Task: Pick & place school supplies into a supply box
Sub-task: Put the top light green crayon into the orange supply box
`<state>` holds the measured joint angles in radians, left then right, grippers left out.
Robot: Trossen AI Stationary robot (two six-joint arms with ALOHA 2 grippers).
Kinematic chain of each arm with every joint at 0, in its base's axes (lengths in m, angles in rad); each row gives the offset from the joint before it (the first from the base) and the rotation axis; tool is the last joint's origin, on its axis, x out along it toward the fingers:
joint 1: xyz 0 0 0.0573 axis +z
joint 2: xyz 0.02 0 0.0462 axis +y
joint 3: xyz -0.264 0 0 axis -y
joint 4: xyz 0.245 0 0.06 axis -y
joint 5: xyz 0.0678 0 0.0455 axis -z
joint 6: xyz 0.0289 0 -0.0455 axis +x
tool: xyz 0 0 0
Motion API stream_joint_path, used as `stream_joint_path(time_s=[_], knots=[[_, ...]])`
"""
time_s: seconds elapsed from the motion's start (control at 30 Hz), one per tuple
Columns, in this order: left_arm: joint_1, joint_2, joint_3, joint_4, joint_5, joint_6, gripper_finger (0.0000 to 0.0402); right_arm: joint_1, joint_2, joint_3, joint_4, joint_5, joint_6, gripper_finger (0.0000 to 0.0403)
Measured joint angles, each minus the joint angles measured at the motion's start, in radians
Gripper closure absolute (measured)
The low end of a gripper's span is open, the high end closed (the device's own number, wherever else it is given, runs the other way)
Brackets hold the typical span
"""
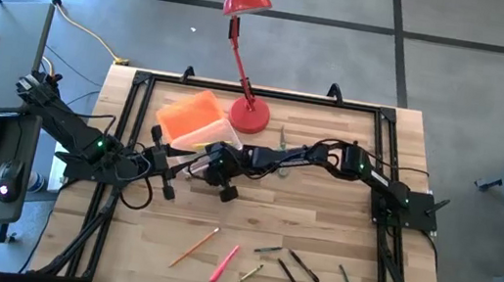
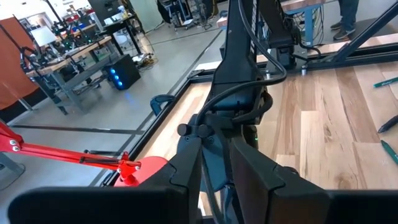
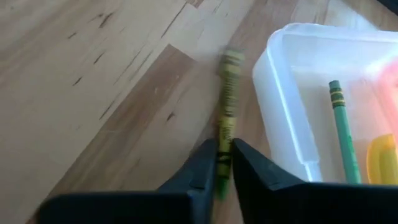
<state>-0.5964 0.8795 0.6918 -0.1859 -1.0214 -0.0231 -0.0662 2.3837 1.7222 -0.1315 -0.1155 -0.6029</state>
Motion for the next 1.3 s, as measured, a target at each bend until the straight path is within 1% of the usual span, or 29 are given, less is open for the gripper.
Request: stream_joint_path(time_s=[0.07,0.1,0.3,0.43,0.5,0.6,0.73,0.8,0.9,0.97,1.07,1.17,1.3], knots=[[0.0,0.0,0.0,0.0,0.0,0.0,0.0284,0.001,0.0,0.0,-0.01,0.007,0.004,0.0392],[0.0,0.0,0.0,0.0,0.0,0.0,0.0284,0.0,0.0,0.001,-0.013,0.005,0.01,0.0395],[0.0,0.0,0.0,0.0,0.0,0.0,0.0284,0.019,0.0,0.001,-0.025,0.004,0.084,0.0376],[0.0,0.0,0.0,0.0,0.002,0.0,0.0284,0.053,-0.005,0.0,-0.04,0.031,0.131,0.0393],[0.0,0.0,0.0,0.0,0.012,0.0,0.0284,0.072,-0.019,-0.002,-0.042,0.075,0.154,0.0397],[0.0,0.0,0.0,-0.003,0.013,0.0,0.0284,0.095,-0.046,-0.006,-0.074,0.139,0.163,0.0391],[0.0,0.0,0.0,-0.004,0.013,0.0,0.0284,0.104,-0.115,-0.006,-0.111,0.234,0.103,0.0388],[0.0,0.0,0.0,-0.004,0.014,0.0,0.0284,0.093,-0.149,-0.005,-0.114,0.267,0.084,0.0392],[0.0,0.0,0.0,-0.003,0.018,0.0,0.0284,0.062,-0.181,-0.005,-0.113,0.268,0.047,0.0399],[0.0,0.0,0.0,-0.003,0.017,0.0,0.0284,0.033,-0.192,-0.005,-0.074,0.271,0.019,0.0399],[0.0,0.0,0.001,0.001,0.017,0.0,0.0284,-0.027,-0.199,-0.004,-0.062,0.245,-0.007,0.0393],[0.0,0.0,0.002,0.003,0.018,0.0,0.0284,-0.089,-0.188,-0.004,-0.098,0.197,0.03,0.0391],[0.0,0.0,0.002,0.003,0.018,0.0,0.0284,-0.137,-0.172,-0.005,-0.139,0.191,0.05,0.0393]])
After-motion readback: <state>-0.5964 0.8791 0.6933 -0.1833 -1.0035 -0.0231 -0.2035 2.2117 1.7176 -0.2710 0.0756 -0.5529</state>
